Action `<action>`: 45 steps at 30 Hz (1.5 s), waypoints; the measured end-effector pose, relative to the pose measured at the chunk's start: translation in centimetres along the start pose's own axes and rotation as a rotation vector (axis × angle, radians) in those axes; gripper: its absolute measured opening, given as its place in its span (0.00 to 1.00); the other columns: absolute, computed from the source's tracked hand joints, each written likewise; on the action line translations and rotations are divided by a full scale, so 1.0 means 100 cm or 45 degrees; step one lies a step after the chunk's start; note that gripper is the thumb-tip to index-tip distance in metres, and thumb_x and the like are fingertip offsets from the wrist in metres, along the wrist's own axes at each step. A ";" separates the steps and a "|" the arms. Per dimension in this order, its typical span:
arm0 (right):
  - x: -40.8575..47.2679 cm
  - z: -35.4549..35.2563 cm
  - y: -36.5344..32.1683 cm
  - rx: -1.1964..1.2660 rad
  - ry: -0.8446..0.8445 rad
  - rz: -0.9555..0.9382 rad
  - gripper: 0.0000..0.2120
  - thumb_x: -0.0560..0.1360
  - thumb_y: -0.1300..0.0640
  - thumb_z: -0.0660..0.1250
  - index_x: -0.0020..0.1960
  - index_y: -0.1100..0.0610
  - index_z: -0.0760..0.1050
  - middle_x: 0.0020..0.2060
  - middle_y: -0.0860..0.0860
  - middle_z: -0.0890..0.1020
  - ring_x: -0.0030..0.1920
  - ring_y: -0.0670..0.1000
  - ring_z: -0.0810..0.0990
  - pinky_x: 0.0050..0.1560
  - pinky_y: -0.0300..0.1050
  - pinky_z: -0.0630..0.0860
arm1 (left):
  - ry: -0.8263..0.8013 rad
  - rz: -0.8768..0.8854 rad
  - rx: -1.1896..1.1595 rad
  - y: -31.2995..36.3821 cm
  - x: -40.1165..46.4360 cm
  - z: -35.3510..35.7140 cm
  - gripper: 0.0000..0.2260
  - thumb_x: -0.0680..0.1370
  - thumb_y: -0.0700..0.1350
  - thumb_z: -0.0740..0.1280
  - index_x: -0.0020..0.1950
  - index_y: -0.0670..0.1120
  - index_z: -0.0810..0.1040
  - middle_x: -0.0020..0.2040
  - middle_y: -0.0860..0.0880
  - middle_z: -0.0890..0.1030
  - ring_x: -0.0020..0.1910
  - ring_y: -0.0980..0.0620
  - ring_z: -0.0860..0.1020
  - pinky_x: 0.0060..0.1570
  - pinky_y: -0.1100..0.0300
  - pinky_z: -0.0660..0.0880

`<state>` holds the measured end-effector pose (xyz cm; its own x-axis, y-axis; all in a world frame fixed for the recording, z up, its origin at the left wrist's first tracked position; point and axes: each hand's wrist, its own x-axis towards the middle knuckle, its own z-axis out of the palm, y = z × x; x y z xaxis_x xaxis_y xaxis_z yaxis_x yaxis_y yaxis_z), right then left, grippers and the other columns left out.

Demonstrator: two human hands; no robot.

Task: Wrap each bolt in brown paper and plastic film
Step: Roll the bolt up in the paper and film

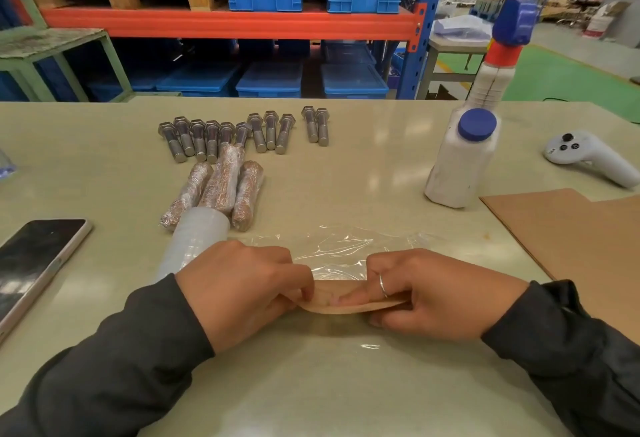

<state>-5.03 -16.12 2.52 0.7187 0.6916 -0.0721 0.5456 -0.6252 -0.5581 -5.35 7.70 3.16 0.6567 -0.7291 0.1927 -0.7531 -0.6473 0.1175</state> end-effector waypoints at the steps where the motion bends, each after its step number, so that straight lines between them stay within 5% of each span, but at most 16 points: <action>1: 0.000 -0.001 -0.001 -0.032 -0.035 0.011 0.20 0.74 0.59 0.68 0.61 0.41 0.76 0.37 0.46 0.71 0.38 0.44 0.71 0.39 0.30 0.66 | -0.021 -0.010 -0.031 -0.001 -0.001 -0.001 0.07 0.67 0.54 0.65 0.38 0.56 0.82 0.32 0.58 0.79 0.25 0.58 0.77 0.22 0.68 0.72; 6: 0.000 -0.001 -0.007 -0.152 -0.139 0.048 0.19 0.75 0.53 0.66 0.63 0.37 0.72 0.38 0.47 0.70 0.39 0.46 0.71 0.41 0.37 0.68 | 0.019 -0.100 -0.044 0.004 0.002 -0.001 0.27 0.72 0.67 0.48 0.35 0.55 0.82 0.35 0.57 0.80 0.28 0.58 0.77 0.28 0.63 0.75; 8: -0.002 -0.001 -0.009 -0.152 -0.158 0.067 0.18 0.74 0.47 0.66 0.63 0.37 0.72 0.38 0.46 0.70 0.40 0.46 0.71 0.42 0.38 0.68 | -0.014 -0.172 0.069 0.006 0.006 0.001 0.36 0.69 0.70 0.37 0.41 0.53 0.81 0.40 0.56 0.79 0.35 0.57 0.78 0.37 0.61 0.74; 13: -0.001 0.001 -0.012 -0.189 -0.171 0.113 0.17 0.74 0.40 0.62 0.62 0.39 0.75 0.38 0.44 0.69 0.41 0.43 0.70 0.43 0.40 0.70 | -0.151 -0.287 0.177 0.005 0.012 0.009 0.15 0.73 0.65 0.58 0.49 0.56 0.71 0.47 0.58 0.71 0.47 0.57 0.74 0.36 0.65 0.63; 15: -0.001 0.002 -0.013 -0.233 -0.175 0.123 0.17 0.75 0.40 0.60 0.62 0.39 0.75 0.39 0.45 0.70 0.42 0.43 0.70 0.45 0.42 0.70 | -0.155 -0.276 0.199 0.006 0.013 0.012 0.16 0.73 0.64 0.60 0.55 0.58 0.65 0.50 0.58 0.70 0.51 0.57 0.73 0.40 0.64 0.65; 20: 0.000 0.002 -0.012 -0.265 -0.174 0.127 0.16 0.75 0.40 0.60 0.62 0.38 0.74 0.41 0.46 0.72 0.43 0.44 0.71 0.44 0.41 0.70 | -0.143 -0.255 0.241 0.001 0.014 0.018 0.22 0.74 0.66 0.56 0.64 0.60 0.65 0.57 0.60 0.68 0.55 0.59 0.73 0.41 0.64 0.65; 24: 0.001 0.003 -0.010 -0.271 -0.158 0.119 0.15 0.76 0.41 0.60 0.61 0.38 0.74 0.40 0.45 0.71 0.43 0.44 0.71 0.43 0.41 0.69 | -0.082 -0.232 0.171 0.001 0.014 0.014 0.29 0.71 0.70 0.40 0.61 0.61 0.71 0.58 0.62 0.72 0.55 0.62 0.72 0.43 0.67 0.66; 29: 0.002 0.004 -0.007 -0.249 -0.133 0.113 0.15 0.75 0.41 0.61 0.60 0.38 0.75 0.38 0.44 0.70 0.40 0.43 0.70 0.40 0.39 0.66 | -0.170 -0.213 0.209 -0.001 0.019 0.020 0.20 0.77 0.64 0.51 0.65 0.59 0.69 0.59 0.61 0.74 0.58 0.59 0.69 0.52 0.64 0.67; 34: 0.002 0.004 -0.007 -0.206 -0.119 0.110 0.13 0.75 0.41 0.62 0.59 0.37 0.76 0.36 0.43 0.70 0.39 0.42 0.70 0.40 0.38 0.67 | -0.212 -0.154 0.254 -0.003 0.019 0.024 0.19 0.78 0.63 0.52 0.65 0.59 0.68 0.60 0.60 0.73 0.60 0.59 0.66 0.49 0.67 0.60; 40: 0.002 0.005 -0.008 -0.188 -0.095 0.099 0.13 0.75 0.42 0.62 0.59 0.37 0.76 0.37 0.45 0.72 0.40 0.44 0.71 0.41 0.40 0.68 | -0.261 -0.174 0.282 0.001 0.020 0.019 0.19 0.78 0.62 0.54 0.64 0.56 0.69 0.58 0.59 0.73 0.59 0.58 0.66 0.52 0.63 0.66; 42: 0.002 0.004 -0.008 -0.186 -0.095 0.093 0.13 0.75 0.42 0.62 0.59 0.37 0.76 0.37 0.44 0.71 0.40 0.43 0.71 0.41 0.39 0.68 | -0.174 -0.135 0.323 0.008 0.020 0.016 0.16 0.76 0.59 0.59 0.59 0.53 0.74 0.55 0.56 0.76 0.56 0.56 0.70 0.49 0.63 0.67; 45: 0.001 0.004 -0.007 -0.198 -0.074 0.055 0.12 0.75 0.43 0.63 0.57 0.39 0.78 0.37 0.44 0.73 0.40 0.44 0.71 0.41 0.39 0.69 | 0.027 0.014 0.421 0.011 0.019 0.016 0.16 0.57 0.57 0.78 0.34 0.48 0.80 0.31 0.53 0.79 0.32 0.55 0.78 0.27 0.69 0.69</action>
<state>-5.53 -15.51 2.60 0.7191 0.6799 -0.1437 0.5780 -0.7000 -0.4194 -4.88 5.25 2.13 0.6449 -0.7339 0.2132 -0.7043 -0.6791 -0.2068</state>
